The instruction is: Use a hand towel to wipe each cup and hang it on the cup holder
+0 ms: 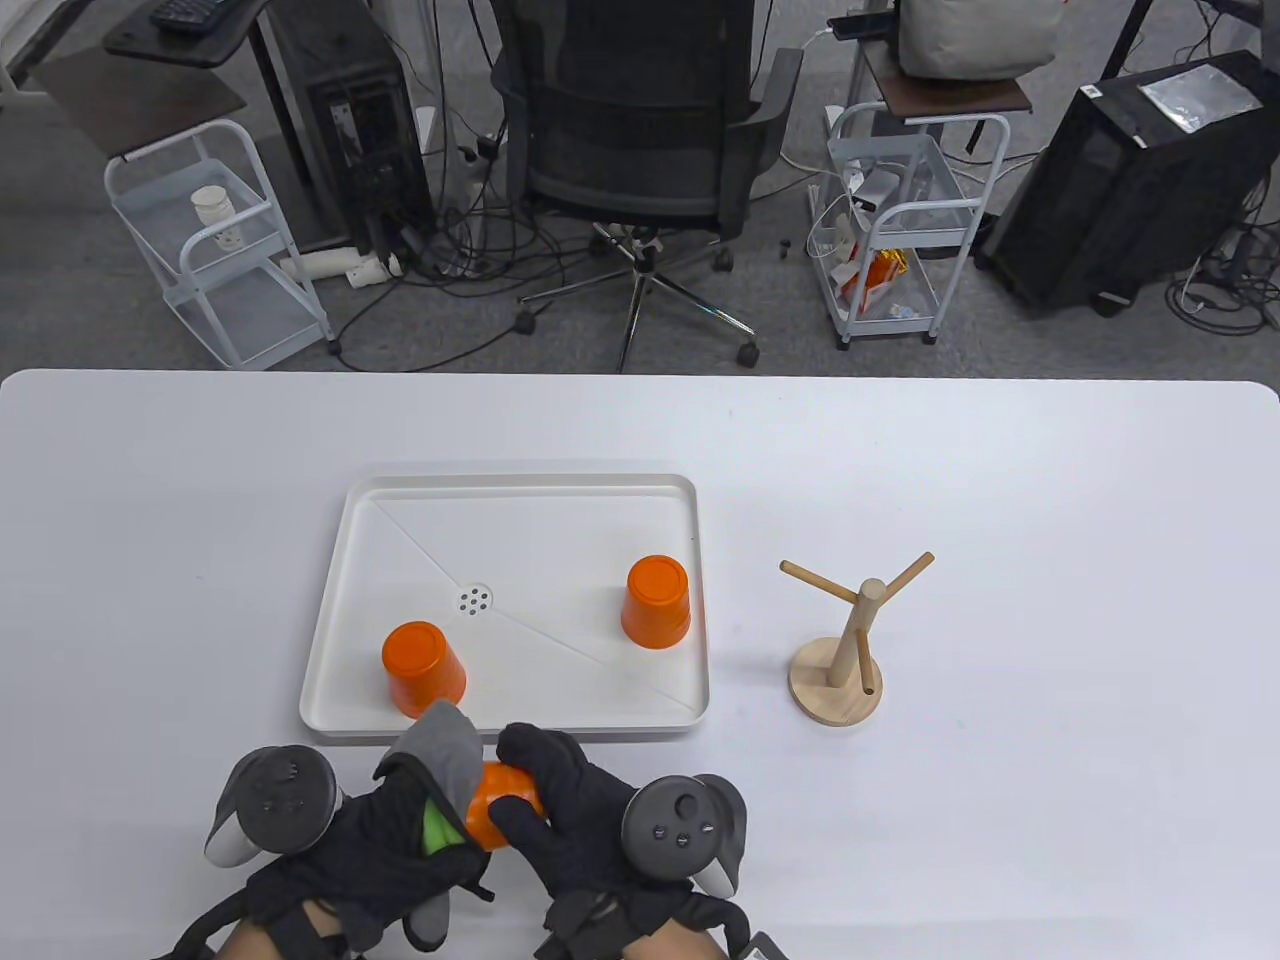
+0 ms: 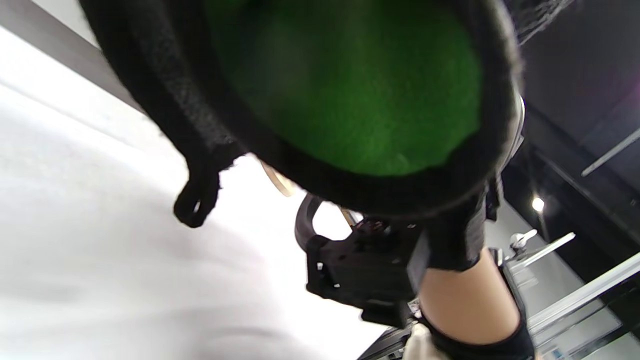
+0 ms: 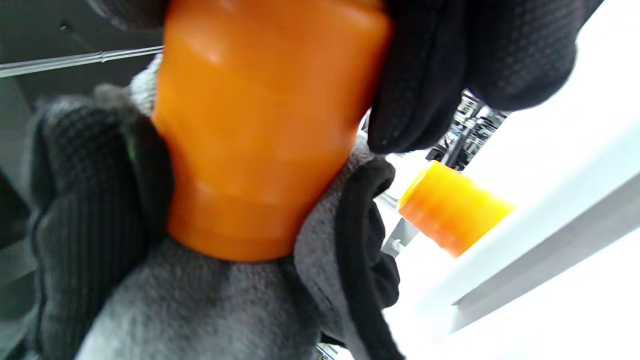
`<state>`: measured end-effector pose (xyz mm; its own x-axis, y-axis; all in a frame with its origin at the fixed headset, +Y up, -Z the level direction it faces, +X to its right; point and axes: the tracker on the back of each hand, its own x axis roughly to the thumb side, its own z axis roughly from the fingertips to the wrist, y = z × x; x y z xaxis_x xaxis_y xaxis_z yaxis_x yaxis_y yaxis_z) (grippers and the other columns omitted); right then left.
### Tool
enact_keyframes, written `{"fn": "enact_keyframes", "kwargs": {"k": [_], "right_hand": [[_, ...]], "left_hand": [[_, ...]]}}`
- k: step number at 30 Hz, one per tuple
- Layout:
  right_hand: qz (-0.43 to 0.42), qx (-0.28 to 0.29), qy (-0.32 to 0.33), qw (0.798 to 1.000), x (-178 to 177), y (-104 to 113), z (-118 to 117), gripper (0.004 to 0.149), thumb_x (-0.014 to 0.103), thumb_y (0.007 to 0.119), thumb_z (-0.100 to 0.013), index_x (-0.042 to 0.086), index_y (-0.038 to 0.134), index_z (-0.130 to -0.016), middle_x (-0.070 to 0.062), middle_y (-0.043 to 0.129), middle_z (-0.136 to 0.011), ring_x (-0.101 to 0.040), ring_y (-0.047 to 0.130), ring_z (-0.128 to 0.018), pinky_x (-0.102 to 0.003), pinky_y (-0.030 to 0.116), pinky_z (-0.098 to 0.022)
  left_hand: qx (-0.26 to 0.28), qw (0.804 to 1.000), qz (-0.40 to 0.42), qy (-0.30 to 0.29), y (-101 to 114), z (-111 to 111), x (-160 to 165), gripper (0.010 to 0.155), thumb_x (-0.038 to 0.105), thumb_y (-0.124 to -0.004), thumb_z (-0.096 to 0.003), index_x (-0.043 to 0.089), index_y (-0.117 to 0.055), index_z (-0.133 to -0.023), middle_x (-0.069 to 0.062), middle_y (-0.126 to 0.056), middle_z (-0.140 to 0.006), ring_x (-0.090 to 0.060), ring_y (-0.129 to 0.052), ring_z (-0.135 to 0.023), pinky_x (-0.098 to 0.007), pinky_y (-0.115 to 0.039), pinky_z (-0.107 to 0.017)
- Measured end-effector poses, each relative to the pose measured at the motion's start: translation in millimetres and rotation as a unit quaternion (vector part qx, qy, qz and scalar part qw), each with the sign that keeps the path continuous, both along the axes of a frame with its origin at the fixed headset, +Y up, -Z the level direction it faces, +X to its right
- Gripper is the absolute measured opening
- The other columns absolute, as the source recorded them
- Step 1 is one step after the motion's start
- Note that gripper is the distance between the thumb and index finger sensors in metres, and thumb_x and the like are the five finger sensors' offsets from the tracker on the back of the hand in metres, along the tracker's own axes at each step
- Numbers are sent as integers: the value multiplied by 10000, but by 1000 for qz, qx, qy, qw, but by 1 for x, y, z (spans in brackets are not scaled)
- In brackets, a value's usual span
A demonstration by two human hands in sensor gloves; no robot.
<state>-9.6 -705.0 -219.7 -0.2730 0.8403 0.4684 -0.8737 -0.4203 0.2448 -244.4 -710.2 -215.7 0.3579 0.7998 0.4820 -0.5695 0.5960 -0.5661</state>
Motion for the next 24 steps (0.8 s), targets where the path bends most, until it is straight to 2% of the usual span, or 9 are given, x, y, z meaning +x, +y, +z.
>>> {"fn": "enact_keyframes", "kwargs": {"k": [5,9,13,18,22,24], "right_hand": [[-40,-87,-2,995,4,-9,-6,729,611,622,-472,65,618,-954,-234,856,-792,-310,1028,-312,-526,890,-330],[-64,-159,3,985,6,-18,-10,755,629,619,-466,24,678,-915,-257,910,-709,-283,1046,-219,-501,917,-239],[-80,-209,11,975,7,-25,-12,771,633,622,-465,-4,708,-891,-277,934,-662,-276,1054,-175,-493,925,-189],[-70,-159,12,985,6,-20,-10,764,622,619,-470,0,677,-910,-278,914,-698,-297,1049,-208,-512,914,-228],[-28,-61,6,998,3,-9,-5,744,612,617,-470,37,621,-943,-252,872,-773,-314,1037,-283,-525,897,-301],[-11,-26,6,1000,1,-6,-3,732,605,616,-471,65,580,-963,-234,837,-822,-326,1029,-341,-534,885,-353]], "left_hand": [[71,996,-61,5,6,9,5,831,644,-732,-482,558,-66,-971,56,-33,-1146,-302,-768,-869,-560,-657,-708],[150,981,-125,11,12,20,10,832,639,-736,-477,570,-63,-962,73,-20,-1144,-303,-749,-892,-563,-639,-730],[188,969,-159,15,13,25,13,829,638,-741,-471,584,-70,-955,91,-18,-1144,-298,-736,-910,-564,-619,-752],[147,982,-118,21,10,20,10,814,640,-750,-467,612,-100,-955,110,-40,-1151,-283,-776,-889,-543,-670,-730],[65,997,-49,12,3,10,4,816,645,-752,-465,600,-108,-963,92,-64,-1154,-276,-812,-847,-532,-704,-694],[42,999,-31,9,1,6,1,817,649,-747,-466,593,-103,-966,81,-67,-1154,-272,-820,-835,-529,-714,-681]]}}
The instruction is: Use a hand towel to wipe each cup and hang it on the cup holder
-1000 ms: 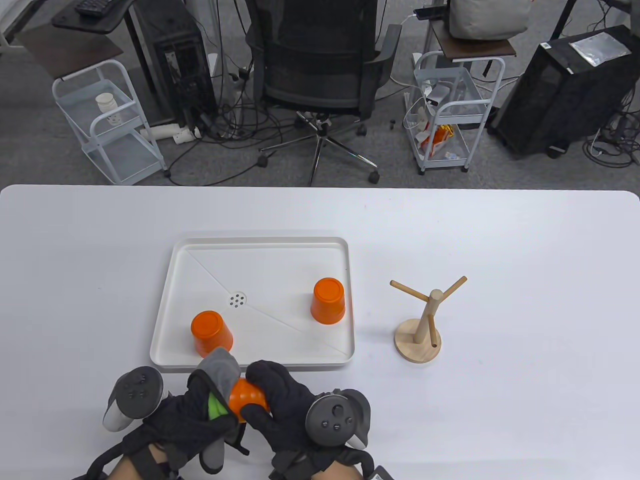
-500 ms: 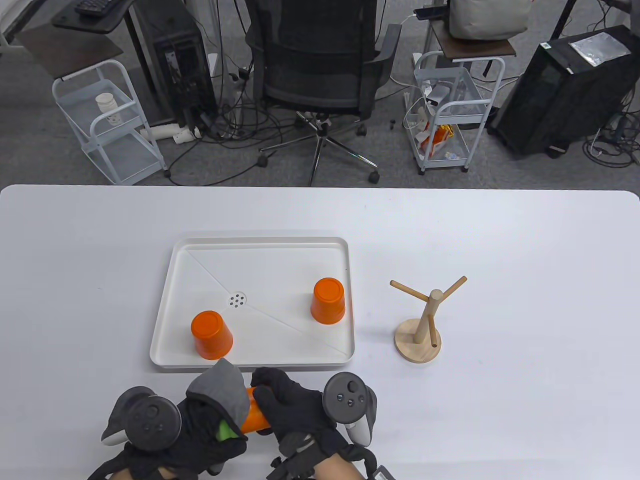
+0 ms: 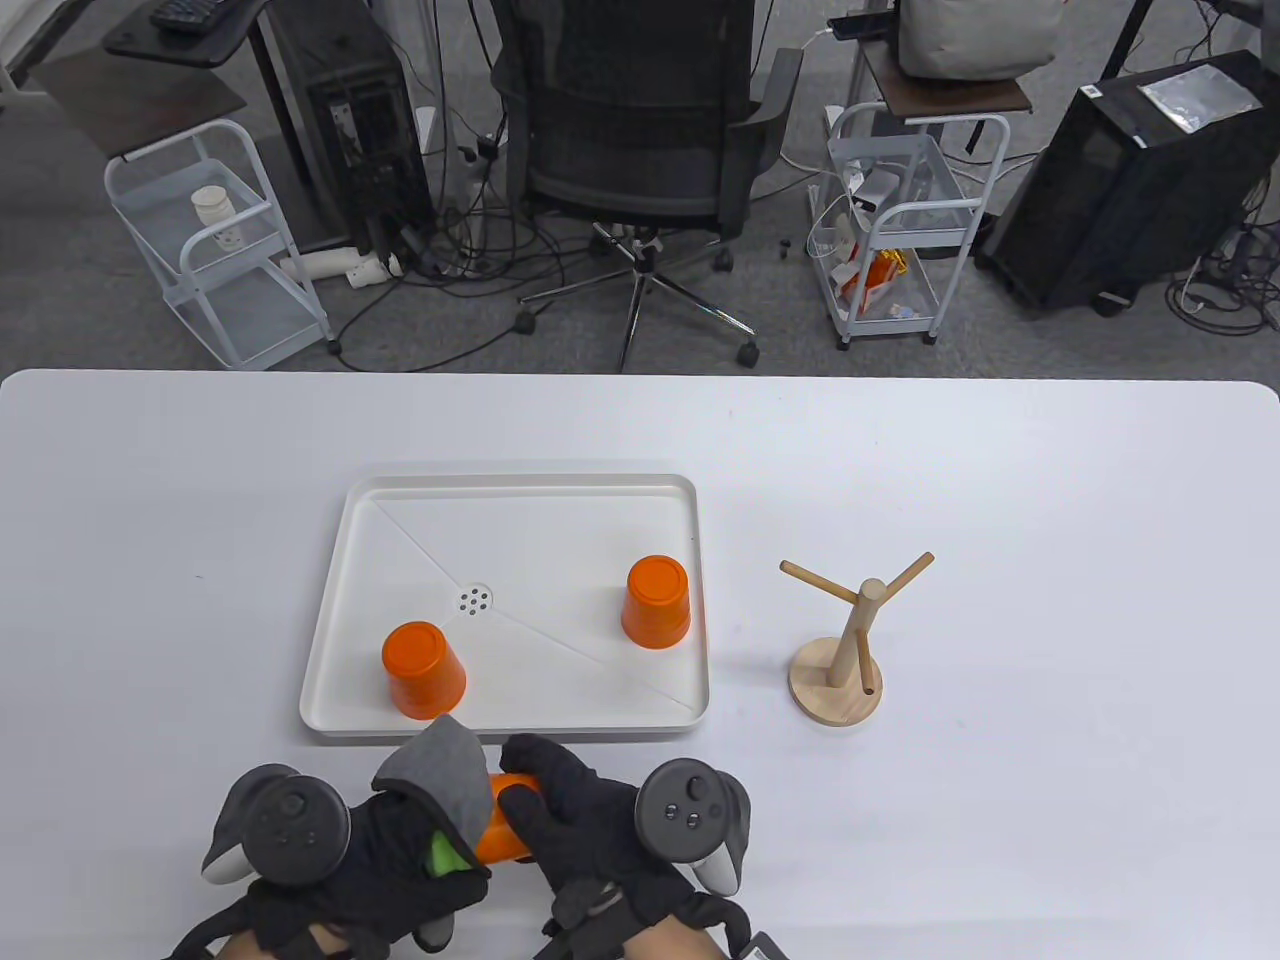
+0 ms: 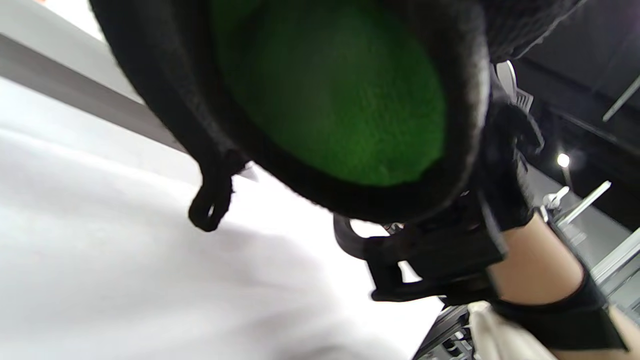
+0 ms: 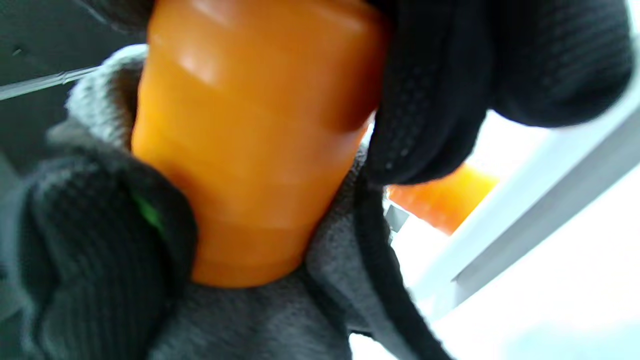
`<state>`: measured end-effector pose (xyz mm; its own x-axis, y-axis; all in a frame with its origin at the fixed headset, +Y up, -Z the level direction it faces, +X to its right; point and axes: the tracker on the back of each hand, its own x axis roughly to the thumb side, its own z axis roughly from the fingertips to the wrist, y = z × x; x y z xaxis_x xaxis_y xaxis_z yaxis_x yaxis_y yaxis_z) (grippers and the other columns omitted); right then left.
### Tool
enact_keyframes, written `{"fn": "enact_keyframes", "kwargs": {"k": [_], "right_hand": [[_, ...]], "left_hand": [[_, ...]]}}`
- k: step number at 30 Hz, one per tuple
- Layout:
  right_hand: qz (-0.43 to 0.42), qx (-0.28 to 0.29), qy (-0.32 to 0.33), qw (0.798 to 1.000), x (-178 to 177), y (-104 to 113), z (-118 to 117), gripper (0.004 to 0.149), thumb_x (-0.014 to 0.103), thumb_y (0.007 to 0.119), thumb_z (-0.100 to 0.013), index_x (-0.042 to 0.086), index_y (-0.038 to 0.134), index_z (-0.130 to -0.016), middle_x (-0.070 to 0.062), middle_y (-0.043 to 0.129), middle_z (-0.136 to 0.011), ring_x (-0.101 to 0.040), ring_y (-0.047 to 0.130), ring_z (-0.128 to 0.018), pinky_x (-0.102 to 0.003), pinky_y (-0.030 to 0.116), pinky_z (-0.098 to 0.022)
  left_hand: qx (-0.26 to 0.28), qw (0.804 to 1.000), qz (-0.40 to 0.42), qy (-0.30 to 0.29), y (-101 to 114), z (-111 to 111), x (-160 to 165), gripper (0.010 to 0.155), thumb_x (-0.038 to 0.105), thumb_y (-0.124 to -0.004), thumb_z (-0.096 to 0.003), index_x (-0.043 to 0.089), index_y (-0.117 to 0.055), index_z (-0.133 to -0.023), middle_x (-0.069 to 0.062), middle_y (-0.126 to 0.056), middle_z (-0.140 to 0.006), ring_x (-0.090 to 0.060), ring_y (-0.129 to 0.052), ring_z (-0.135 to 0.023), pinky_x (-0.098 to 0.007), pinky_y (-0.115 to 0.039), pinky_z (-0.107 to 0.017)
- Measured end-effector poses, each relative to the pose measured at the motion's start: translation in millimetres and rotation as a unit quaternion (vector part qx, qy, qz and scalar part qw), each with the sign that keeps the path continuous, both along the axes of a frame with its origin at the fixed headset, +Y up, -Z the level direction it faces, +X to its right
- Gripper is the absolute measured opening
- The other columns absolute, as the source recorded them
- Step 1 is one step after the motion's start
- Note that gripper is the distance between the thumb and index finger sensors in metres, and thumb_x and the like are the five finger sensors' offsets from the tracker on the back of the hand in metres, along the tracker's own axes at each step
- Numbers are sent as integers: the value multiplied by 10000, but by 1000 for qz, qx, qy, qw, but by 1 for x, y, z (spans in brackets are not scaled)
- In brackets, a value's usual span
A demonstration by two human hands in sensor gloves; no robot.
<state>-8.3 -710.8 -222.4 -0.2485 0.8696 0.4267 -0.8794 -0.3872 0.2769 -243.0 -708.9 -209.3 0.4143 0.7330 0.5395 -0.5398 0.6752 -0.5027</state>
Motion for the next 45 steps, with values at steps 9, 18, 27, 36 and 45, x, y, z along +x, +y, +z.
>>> {"fn": "enact_keyframes", "kwargs": {"k": [9,18,27,36,45], "right_hand": [[53,123,26,991,-8,11,10,711,554,665,-475,177,401,-1017,-163,611,-1020,-395,912,-681,-595,750,-607],[91,198,34,975,-13,18,18,733,454,766,-467,237,341,-1024,-126,442,-1096,-453,727,-881,-635,591,-721],[120,250,21,961,-14,25,22,741,404,836,-446,274,387,-1021,-172,411,-1113,-442,649,-936,-624,546,-746],[154,300,-2,941,-14,36,26,788,413,851,-433,191,382,-1026,-182,482,-1100,-440,681,-910,-622,574,-727],[134,308,-65,940,11,67,24,737,437,800,-455,169,428,-1033,-212,537,-1084,-464,709,-866,-639,587,-696]], "left_hand": [[-69,995,76,-2,-6,-9,-10,823,665,-736,-465,574,-96,-974,54,-96,-1155,-241,-862,-769,-504,-755,-632],[-104,988,111,4,-11,-14,-16,836,667,-725,-469,554,-72,-977,30,-90,-1152,-237,-873,-747,-500,-765,-613],[-106,987,115,23,-9,-14,-18,841,675,-708,-469,547,-46,-972,23,-65,-1153,-236,-873,-757,-498,-764,-619],[-100,988,109,42,-9,-14,-22,844,681,-687,-473,527,-24,-972,20,-55,-1150,-244,-869,-775,-505,-758,-625],[-113,982,130,81,-10,-17,-33,811,662,-657,-490,519,-24,-977,20,-89,-1151,-216,-866,-775,-510,-749,-639]]}}
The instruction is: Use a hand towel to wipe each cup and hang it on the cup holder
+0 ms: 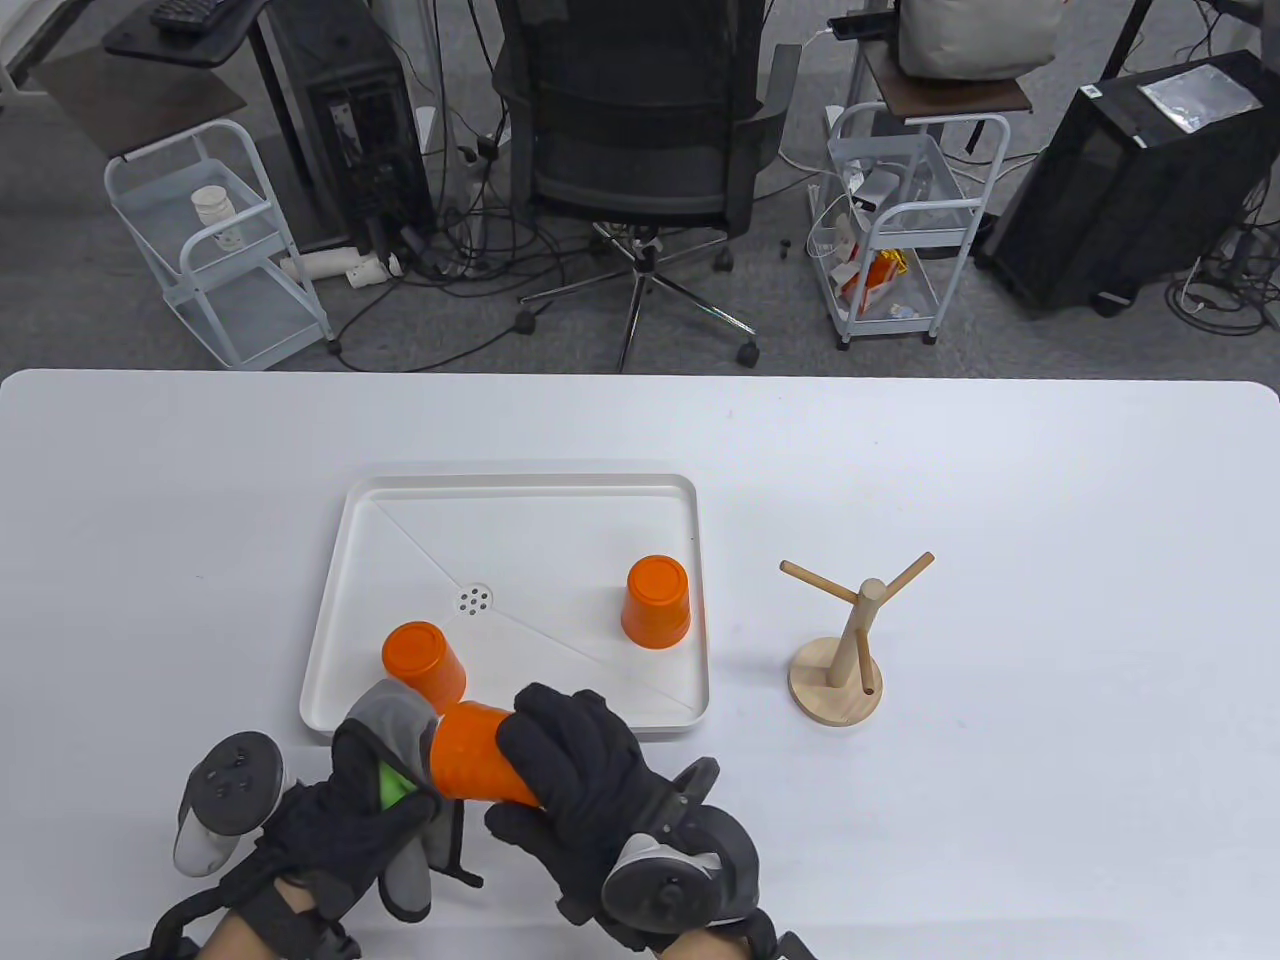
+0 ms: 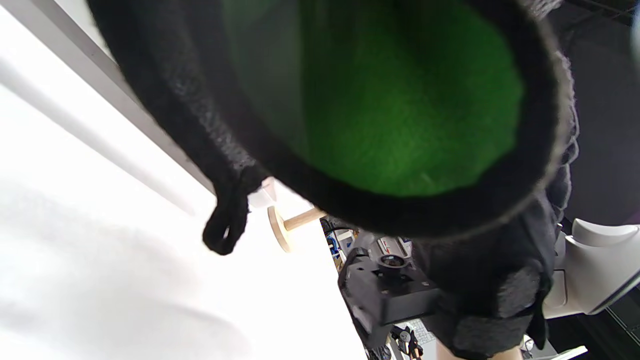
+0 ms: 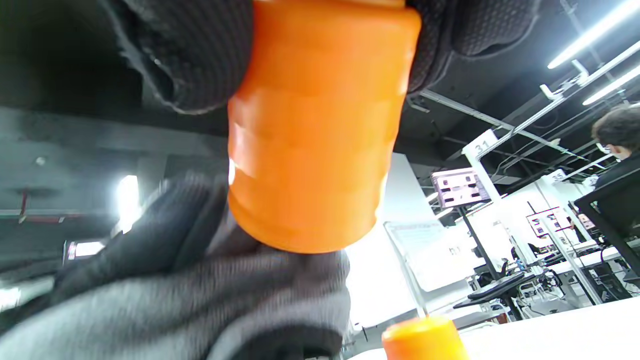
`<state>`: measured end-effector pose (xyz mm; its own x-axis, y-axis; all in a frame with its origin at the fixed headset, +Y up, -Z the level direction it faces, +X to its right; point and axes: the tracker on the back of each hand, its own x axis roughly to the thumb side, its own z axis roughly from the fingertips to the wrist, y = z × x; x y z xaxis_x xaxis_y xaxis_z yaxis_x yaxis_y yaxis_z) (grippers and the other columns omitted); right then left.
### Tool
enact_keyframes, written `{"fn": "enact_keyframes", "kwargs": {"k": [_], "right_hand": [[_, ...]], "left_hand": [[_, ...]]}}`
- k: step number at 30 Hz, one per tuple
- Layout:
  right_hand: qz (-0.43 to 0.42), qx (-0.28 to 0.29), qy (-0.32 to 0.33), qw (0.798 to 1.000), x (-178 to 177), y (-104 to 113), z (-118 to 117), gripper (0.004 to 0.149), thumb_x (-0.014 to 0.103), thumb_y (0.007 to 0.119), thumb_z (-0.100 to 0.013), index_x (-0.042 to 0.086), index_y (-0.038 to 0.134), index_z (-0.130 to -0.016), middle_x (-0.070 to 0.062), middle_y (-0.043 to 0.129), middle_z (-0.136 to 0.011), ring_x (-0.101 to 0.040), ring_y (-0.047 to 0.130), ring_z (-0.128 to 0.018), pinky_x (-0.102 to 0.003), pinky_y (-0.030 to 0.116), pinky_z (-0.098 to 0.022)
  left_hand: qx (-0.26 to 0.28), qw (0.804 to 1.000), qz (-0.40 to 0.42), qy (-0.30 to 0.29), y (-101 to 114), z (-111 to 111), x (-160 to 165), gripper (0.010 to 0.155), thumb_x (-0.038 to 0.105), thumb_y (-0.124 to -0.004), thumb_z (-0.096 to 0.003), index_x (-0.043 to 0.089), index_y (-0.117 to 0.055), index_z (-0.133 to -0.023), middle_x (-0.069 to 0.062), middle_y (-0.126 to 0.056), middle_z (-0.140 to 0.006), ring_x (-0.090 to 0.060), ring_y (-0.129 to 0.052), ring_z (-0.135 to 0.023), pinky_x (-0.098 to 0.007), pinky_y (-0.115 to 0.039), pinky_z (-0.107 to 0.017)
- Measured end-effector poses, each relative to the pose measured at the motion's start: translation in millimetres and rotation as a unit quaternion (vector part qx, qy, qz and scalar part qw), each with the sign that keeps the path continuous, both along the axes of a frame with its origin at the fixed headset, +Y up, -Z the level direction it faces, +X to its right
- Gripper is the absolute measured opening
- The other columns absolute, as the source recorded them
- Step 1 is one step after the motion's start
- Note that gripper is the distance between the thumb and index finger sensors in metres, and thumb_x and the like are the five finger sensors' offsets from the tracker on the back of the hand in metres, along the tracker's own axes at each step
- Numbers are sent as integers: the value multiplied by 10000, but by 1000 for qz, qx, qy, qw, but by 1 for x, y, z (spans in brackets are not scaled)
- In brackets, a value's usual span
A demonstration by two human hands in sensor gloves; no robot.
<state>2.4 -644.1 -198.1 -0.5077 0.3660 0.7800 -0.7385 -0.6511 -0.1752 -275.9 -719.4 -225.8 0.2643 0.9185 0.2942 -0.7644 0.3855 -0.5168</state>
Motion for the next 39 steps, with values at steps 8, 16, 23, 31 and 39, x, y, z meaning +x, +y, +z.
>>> {"fn": "enact_keyframes", "kwargs": {"k": [8,16,23,31,39], "right_hand": [[-21,-3,-56,998,49,55,4,685,452,732,-482,168,483,-1052,-237,569,-1089,-480,734,-848,-647,599,-684],[-5,-10,-152,988,111,112,-3,653,447,696,-490,185,527,-1064,-237,554,-1105,-484,720,-859,-652,581,-697],[-55,-93,-232,967,170,125,-34,642,431,679,-496,188,539,-1074,-220,561,-1118,-504,679,-869,-668,533,-712],[-132,-218,-316,914,226,108,-78,632,407,691,-503,216,528,-1083,-186,505,-1158,-510,576,-920,-672,436,-749],[-171,-283,-376,866,260,86,-110,627,384,708,-514,252,506,-1092,-129,425,-1196,-484,455,-978,-647,330,-794]], "left_hand": [[-7,1000,-1,14,0,-1,-2,793,661,-650,-493,512,-43,-981,15,-97,-1151,-222,-863,-780,-517,-742,-643],[-9,1000,-4,11,-1,-2,-2,793,663,-645,-494,504,-42,-984,10,-107,-1152,-227,-865,-778,-521,-741,-641],[-7,1000,-5,12,-1,-2,-2,792,662,-643,-494,499,-44,-986,6,-111,-1151,-231,-864,-779,-526,-739,-641],[-10,1000,-8,11,-3,-1,-2,792,662,-642,-493,496,-44,-986,5,-113,-1150,-233,-863,-782,-529,-736,-644],[-16,1000,-13,14,-5,0,-2,791,661,-640,-492,495,-45,-985,5,-115,-1150,-233,-862,-785,-531,-734,-646]]}}
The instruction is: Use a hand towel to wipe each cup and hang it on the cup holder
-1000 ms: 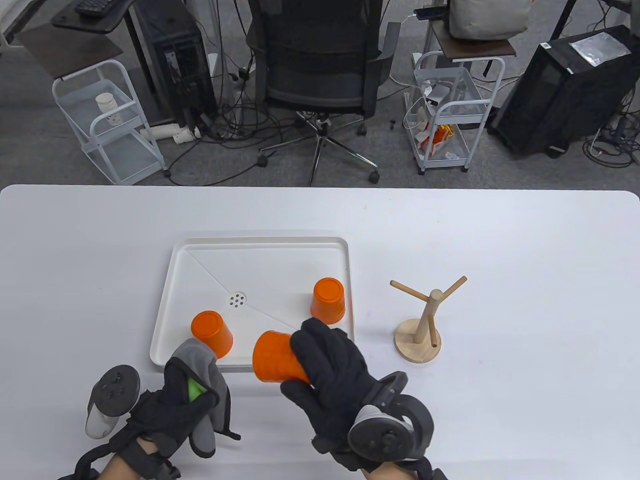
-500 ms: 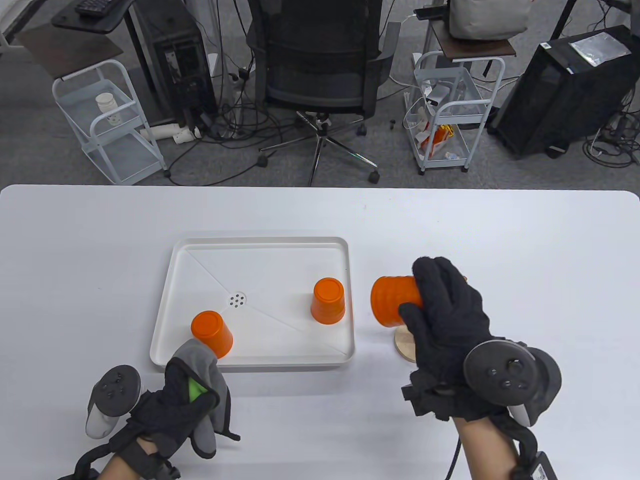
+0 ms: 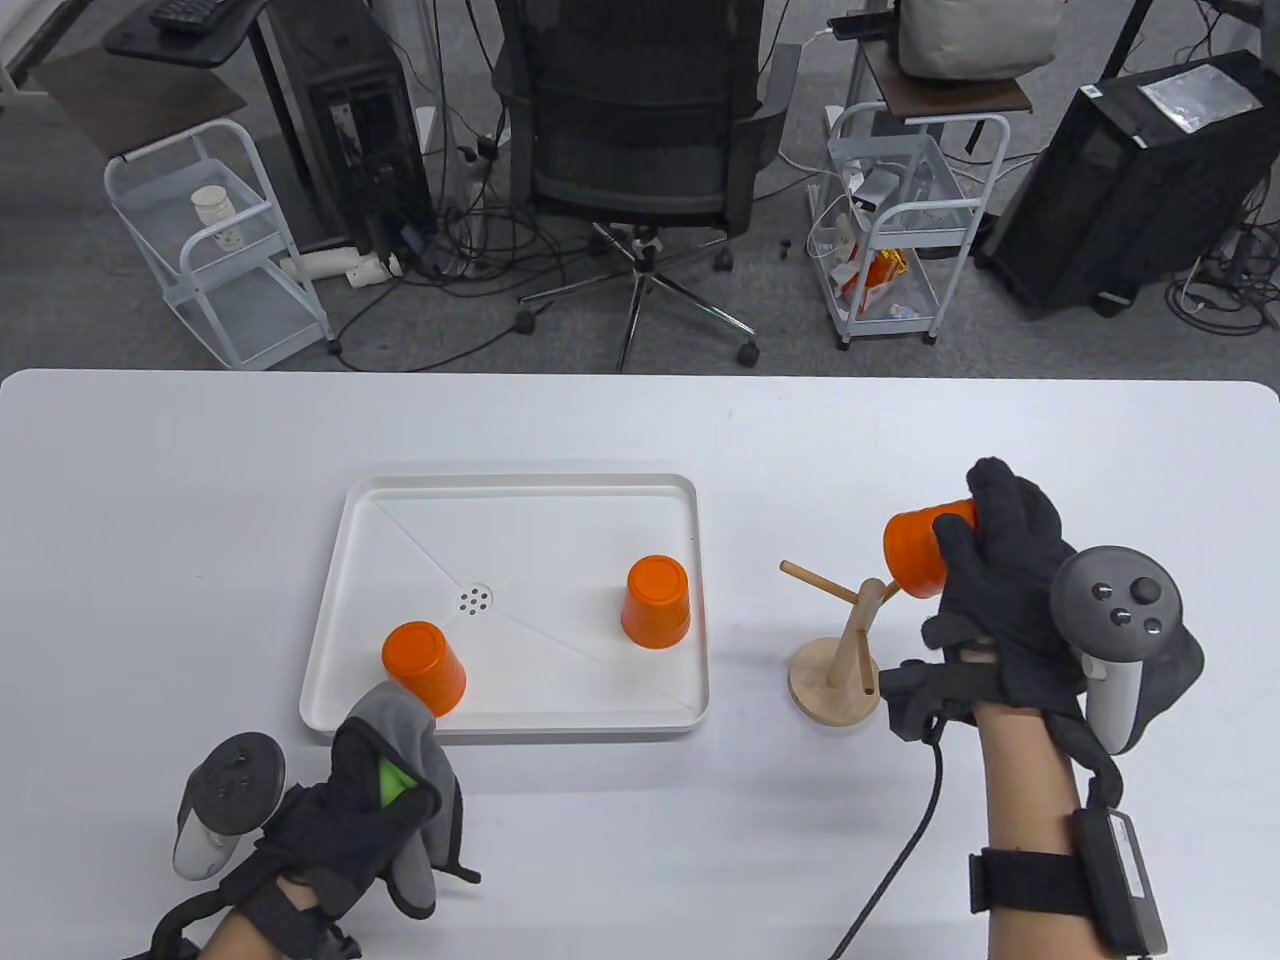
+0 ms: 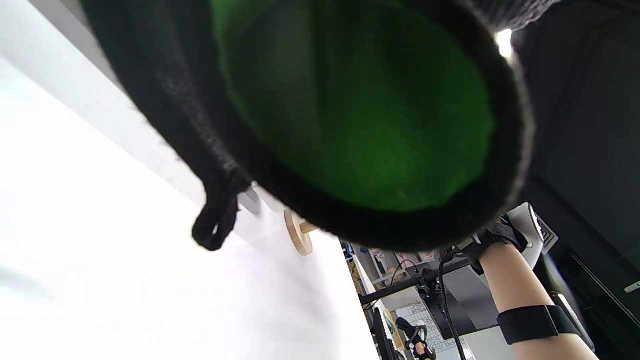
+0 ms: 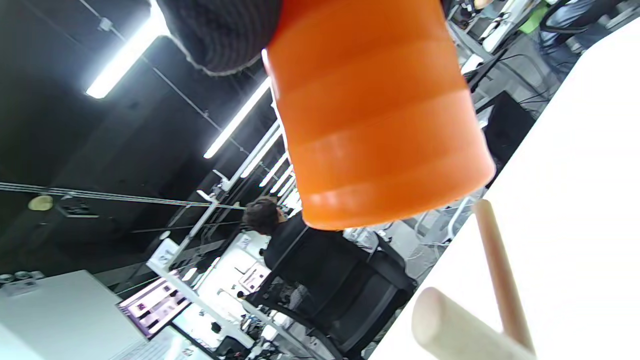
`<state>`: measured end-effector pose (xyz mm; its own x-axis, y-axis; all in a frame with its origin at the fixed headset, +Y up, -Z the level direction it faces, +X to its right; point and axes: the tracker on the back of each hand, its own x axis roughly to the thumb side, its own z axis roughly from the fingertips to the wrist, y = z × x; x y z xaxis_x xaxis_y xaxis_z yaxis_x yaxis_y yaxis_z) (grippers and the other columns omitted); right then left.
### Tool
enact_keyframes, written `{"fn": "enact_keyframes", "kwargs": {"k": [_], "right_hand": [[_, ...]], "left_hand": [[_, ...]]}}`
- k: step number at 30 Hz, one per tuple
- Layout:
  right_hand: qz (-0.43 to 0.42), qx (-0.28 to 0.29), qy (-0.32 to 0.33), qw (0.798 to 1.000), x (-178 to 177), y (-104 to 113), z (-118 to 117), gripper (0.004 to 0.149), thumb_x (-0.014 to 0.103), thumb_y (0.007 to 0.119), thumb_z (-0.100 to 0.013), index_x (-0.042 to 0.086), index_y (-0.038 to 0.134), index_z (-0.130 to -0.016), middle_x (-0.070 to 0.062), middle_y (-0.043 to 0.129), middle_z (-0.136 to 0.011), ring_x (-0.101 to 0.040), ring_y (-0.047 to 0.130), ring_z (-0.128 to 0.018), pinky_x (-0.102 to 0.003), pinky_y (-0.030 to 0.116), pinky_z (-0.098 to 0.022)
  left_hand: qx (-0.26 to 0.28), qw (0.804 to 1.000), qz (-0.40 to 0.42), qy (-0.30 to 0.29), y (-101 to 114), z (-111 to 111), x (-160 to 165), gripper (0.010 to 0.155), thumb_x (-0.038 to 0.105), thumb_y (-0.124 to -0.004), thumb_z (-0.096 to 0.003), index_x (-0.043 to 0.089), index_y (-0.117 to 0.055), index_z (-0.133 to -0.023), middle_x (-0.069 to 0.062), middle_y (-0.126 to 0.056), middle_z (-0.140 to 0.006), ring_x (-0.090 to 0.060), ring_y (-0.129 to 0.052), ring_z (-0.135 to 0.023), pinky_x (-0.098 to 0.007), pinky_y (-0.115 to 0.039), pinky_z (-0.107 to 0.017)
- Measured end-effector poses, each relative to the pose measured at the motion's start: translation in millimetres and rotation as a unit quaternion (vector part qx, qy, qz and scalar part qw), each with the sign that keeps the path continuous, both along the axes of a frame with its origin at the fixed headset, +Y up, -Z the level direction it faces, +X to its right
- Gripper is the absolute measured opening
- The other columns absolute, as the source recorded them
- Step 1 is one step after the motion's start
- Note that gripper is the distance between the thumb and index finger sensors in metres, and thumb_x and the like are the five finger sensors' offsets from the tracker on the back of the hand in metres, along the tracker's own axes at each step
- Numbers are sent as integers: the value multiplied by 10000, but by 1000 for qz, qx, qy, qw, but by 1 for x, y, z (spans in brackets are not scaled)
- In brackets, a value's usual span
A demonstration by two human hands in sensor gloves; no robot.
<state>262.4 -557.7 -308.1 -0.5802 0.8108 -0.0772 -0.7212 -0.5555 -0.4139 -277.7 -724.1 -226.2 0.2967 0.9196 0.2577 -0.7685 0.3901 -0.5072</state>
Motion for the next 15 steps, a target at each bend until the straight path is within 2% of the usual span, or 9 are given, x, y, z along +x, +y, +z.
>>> {"fn": "enact_keyframes", "kwargs": {"k": [3,10,15], "right_hand": [[-7,-38,-12,999,9,-10,-9,625,387,701,-517,263,497,-1095,-112,410,-1204,-472,435,-992,-637,314,-806],[-31,-62,-19,997,21,-30,-21,619,387,694,-521,266,499,-1096,-113,407,-1209,-471,432,-998,-635,313,-810],[-19,-80,-24,996,20,-44,-26,621,390,695,-518,271,491,-1092,-128,448,-1209,-483,481,-993,-643,351,-804]], "left_hand": [[-3,1000,-1,0,0,0,0,791,661,-641,-491,495,-46,-985,5,-116,-1150,-236,-862,-785,-533,-733,-646],[-5,1000,-2,-1,-1,1,0,790,661,-640,-491,494,-47,-986,4,-116,-1150,-236,-862,-786,-533,-732,-648],[-6,1000,-5,1,-2,1,1,789,661,-639,-491,493,-48,-986,3,-119,-1149,-236,-861,-787,-534,-732,-648]]}}
